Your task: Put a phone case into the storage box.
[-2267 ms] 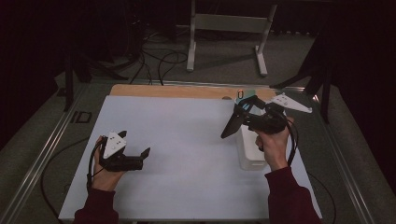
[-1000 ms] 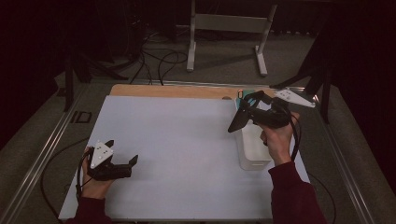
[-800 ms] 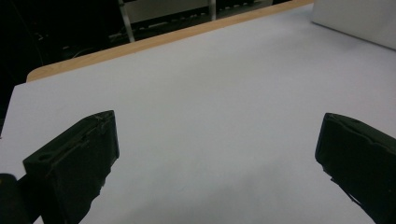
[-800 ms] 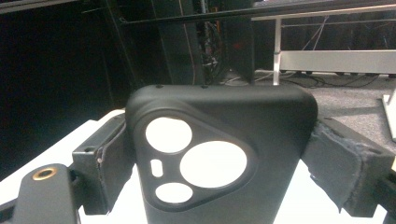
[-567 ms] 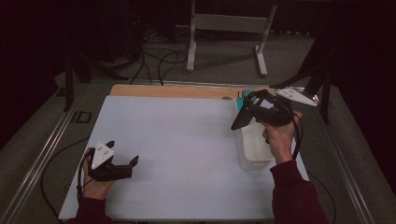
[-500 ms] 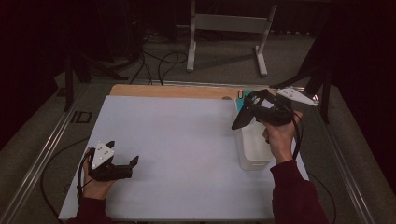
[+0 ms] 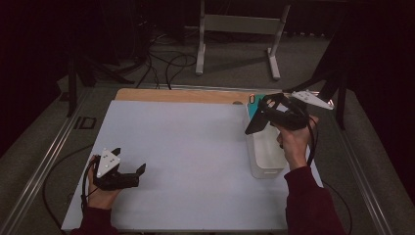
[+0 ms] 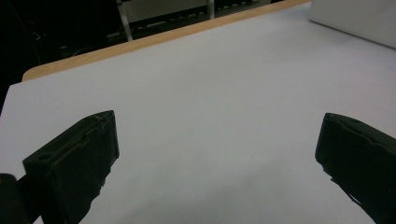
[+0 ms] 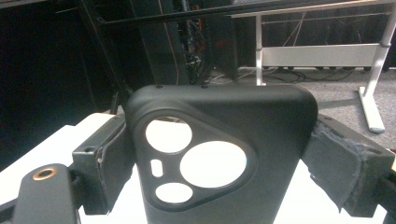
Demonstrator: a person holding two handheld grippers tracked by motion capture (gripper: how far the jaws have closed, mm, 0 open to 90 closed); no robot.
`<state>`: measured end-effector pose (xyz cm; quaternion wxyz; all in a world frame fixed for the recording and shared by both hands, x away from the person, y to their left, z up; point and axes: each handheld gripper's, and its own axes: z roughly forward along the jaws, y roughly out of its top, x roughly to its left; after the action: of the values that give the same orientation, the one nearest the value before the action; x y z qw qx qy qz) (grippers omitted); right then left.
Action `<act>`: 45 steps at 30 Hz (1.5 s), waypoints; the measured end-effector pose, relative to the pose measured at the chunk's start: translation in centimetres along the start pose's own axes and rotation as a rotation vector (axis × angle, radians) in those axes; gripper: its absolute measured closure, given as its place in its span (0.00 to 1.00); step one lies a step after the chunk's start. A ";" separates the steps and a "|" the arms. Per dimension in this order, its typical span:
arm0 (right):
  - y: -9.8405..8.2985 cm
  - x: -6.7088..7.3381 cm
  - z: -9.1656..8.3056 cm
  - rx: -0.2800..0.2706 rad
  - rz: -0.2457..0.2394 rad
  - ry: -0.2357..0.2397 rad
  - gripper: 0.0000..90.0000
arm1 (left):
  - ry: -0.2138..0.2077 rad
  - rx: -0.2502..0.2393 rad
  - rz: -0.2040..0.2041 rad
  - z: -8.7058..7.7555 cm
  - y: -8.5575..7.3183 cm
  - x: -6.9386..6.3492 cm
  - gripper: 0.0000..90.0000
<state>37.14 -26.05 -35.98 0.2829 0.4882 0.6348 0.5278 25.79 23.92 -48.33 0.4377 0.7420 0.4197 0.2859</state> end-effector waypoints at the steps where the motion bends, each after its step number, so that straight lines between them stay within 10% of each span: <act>1: 0.0 -0.1 0.1 0.001 0.004 -0.006 0.16 | 0.001 -0.001 0.000 0.0 0.0 0.0 0.00; 45: 0.2 -2.2 2.6 0.029 0.028 -0.142 0.16 | 0.002 -0.002 0.003 0.0 0.0 -0.1 0.00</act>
<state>40.29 -27.02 -36.85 0.3125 0.5374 0.6139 0.4865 25.75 23.85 -48.33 0.4374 0.7421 0.4187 0.2877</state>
